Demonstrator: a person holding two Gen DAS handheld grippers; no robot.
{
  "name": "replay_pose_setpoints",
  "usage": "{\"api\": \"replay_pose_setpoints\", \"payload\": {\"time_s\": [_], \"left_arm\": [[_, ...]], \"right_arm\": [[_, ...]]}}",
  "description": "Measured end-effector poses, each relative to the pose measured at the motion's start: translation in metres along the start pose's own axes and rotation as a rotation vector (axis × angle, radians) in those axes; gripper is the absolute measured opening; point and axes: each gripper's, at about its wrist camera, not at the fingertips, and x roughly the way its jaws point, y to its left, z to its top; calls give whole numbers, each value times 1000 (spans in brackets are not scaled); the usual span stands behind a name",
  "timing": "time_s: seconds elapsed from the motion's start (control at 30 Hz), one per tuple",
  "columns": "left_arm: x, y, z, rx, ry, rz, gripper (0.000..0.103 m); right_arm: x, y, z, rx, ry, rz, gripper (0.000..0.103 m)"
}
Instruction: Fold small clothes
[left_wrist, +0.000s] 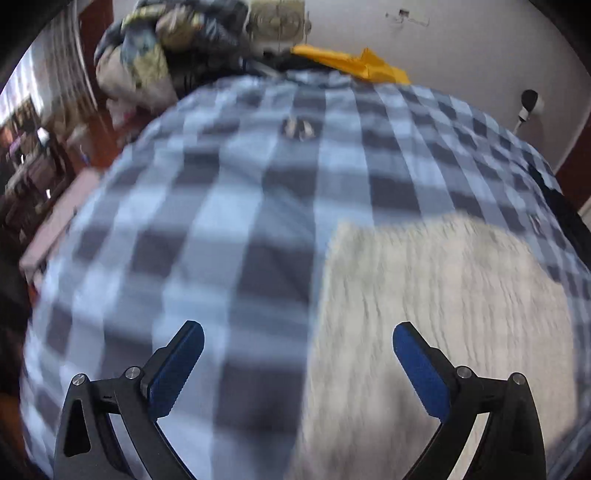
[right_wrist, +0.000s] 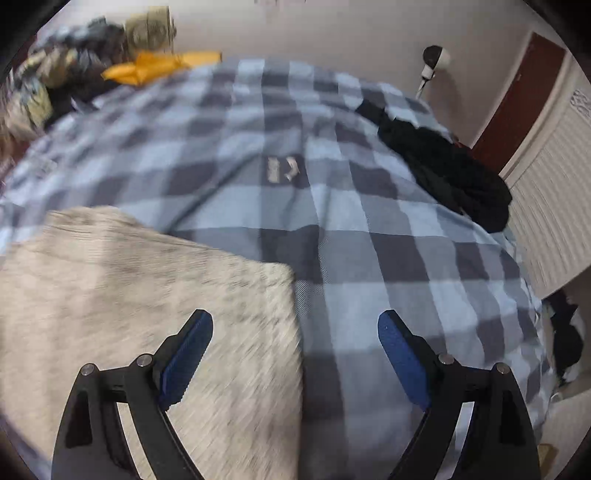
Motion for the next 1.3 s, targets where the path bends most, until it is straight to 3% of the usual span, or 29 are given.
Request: {"api": "replay_pose_setpoints", "payload": {"time_s": [0.13,0.23,0.3,0.37,0.43,0.6,0.7,0.83,0.93,1.03,1.17,1.3], "left_arm": [[-38,-23,-55,78,12,51,103],[-67,-39,-82,82,19,-10,103],[-87,-50,-95,83,9,-22,103],[-106,-59,-107,97,-54,-24,103],[-113,-68,-121,140,-80,-25,103],[-93,-79,-143,271,-58,96,103],[-84,-72,-146,261,-70,133,103],[-75,-61,-143,171,-50,63,103],[-64,-54,-143,135,20,69,103],[-50,-50,-144,112,98,59,103],[-45,-52,-141,105,132,65,103],[-46,-58,-142,141,112,91,103]], "right_arm": [[-66,4,-10,96,-28,220,90],[-116,11,-23,147,-37,372,90],[-138,17,-34,157,-39,428,90],[-162,24,-51,170,-46,475,90],[-169,27,-71,190,-56,483,90],[-140,32,-114,216,17,374,90],[-96,21,-138,355,142,274,90],[-57,-1,-154,555,174,376,90],[-25,-14,-159,670,197,382,90],[5,-24,-165,833,261,492,90],[22,-21,-152,847,265,395,90],[67,-5,-139,815,381,415,90]]}}
